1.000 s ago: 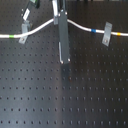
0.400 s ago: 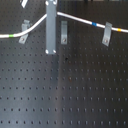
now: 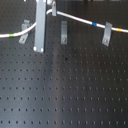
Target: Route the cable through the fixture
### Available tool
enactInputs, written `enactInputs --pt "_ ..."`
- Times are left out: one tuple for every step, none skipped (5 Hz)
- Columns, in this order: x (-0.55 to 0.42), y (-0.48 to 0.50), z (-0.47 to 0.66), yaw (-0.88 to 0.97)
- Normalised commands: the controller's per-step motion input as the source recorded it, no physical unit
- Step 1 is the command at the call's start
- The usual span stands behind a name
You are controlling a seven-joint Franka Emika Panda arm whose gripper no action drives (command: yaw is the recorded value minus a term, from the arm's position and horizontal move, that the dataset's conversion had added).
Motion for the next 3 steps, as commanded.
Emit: enactInputs --pt "-0.011 -0.070 0.00 0.00" --pt "0.009 0.058 0.24 0.00" --pt "0.026 0.145 0.06 0.09"
